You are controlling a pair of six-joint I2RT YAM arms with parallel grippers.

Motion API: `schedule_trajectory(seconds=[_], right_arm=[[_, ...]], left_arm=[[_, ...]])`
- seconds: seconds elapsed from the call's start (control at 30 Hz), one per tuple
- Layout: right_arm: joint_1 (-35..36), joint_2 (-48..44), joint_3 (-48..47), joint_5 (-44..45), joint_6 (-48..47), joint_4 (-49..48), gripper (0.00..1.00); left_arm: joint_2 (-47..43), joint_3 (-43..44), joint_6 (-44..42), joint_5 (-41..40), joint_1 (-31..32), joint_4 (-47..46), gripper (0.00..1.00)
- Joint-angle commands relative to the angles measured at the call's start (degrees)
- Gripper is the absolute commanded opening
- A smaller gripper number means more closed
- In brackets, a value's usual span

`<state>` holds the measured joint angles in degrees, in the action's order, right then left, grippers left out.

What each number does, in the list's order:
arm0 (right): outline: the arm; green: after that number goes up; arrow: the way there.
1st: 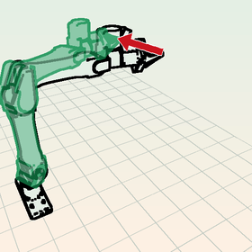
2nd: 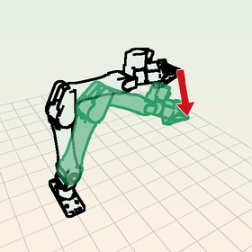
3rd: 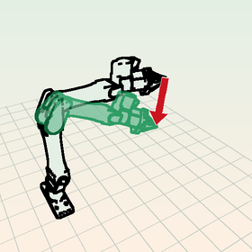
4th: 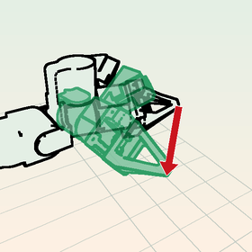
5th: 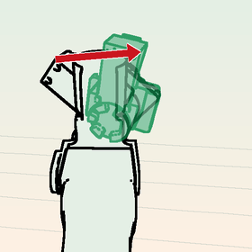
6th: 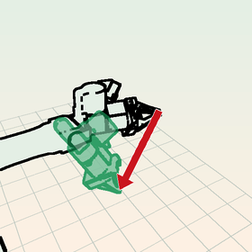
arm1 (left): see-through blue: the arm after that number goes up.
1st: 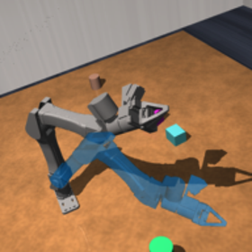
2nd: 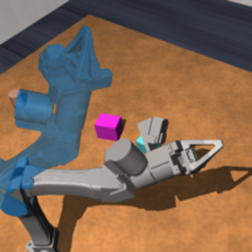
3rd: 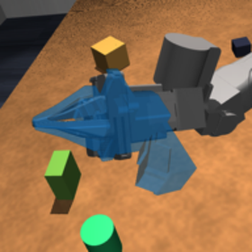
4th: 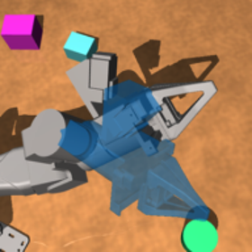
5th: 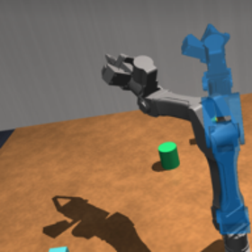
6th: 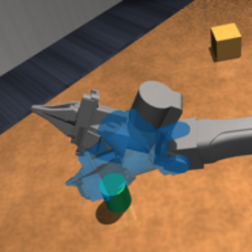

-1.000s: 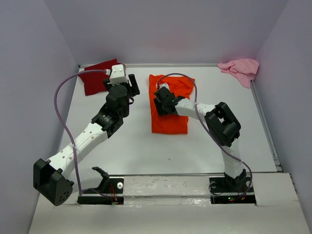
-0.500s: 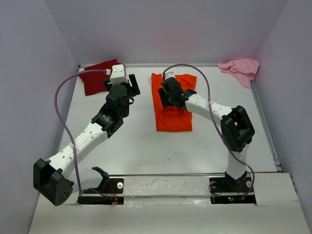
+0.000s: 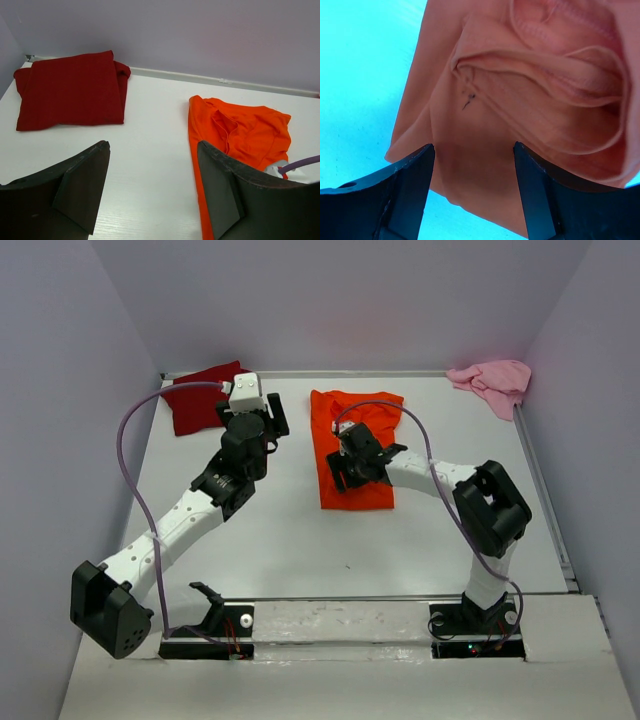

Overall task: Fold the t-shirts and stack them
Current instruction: Fold the tshirt

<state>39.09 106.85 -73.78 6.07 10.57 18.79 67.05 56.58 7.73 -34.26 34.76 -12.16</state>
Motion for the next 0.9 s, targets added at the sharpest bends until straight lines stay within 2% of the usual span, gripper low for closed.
schedule_trajectory(seconds=[0.0,0.27,0.87], right_arm=[[0.6,-0.3,1.3,-5.6,0.7,-5.5,0.7],[0.6,1.4,2.2,-5.6,1.2,-6.8,0.7],[0.6,6.0,0.0,0.4,-0.5,-7.6,0.7]], left_arm=[[0.0,1.1,-0.4,-0.4,-0.1,-1.5,0.8],[0.4,1.2,-0.5,-0.3,-0.1,-1.3,0.8],[0.3,1.1,-0.5,0.2,-0.1,-1.2,0.8]])
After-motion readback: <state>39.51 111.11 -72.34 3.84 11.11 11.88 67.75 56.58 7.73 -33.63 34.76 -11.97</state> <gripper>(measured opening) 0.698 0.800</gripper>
